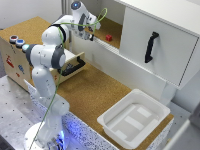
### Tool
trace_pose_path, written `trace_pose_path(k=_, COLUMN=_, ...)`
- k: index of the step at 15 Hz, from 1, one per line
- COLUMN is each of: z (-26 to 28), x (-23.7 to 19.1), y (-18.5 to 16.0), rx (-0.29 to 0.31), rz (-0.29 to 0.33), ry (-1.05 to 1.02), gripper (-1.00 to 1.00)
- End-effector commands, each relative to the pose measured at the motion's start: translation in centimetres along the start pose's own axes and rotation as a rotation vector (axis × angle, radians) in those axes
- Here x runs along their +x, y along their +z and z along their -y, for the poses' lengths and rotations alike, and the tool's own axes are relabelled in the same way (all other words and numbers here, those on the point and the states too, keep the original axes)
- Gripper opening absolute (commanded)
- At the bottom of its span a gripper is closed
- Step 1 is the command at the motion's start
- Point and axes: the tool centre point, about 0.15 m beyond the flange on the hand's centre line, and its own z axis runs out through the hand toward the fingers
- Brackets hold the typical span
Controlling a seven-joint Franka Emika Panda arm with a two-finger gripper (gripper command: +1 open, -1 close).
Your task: Put the purple block inside the left cabinet
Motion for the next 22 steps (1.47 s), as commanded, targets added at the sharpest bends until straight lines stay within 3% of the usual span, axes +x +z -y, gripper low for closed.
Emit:
trace_pose_path(k=1, z=0.3, x=2.5, y=3.9, rx=-0.041, rz=0.049, ry=-0.012, gripper=-1.0)
trace_pose_path(k=4, z=0.1, x=2.7, y=4.6, rx=-0.09, rz=0.073, ry=-0.031, gripper=-1.0)
trace_pose_path(k=5, z=0.3, x=2.8, y=4.5, rx=-0.1, rz=0.065, ry=-0.05, gripper=1.0)
trace_pose_path(k=11, z=-0.2, x=2.3, y=2.6, rx=-0.107, rz=0.029, ry=-0.038, gripper=1.0)
trace_pose_path(k=17, z=-2.5, x=1.3, y=-4.9, rx=-0.114, rz=-0.074, ry=0.008, gripper=1.0)
trace_pose_path(k=20, z=-4.3, x=-0.9, y=-8.1, rx=-0.13, rz=-0.085, ry=0.036, gripper=1.0)
trace_pose_path(k=22, z=-5.8, x=-2.5, y=-9.6, rx=-0.159, rz=-0.052, ry=0.045, gripper=1.0)
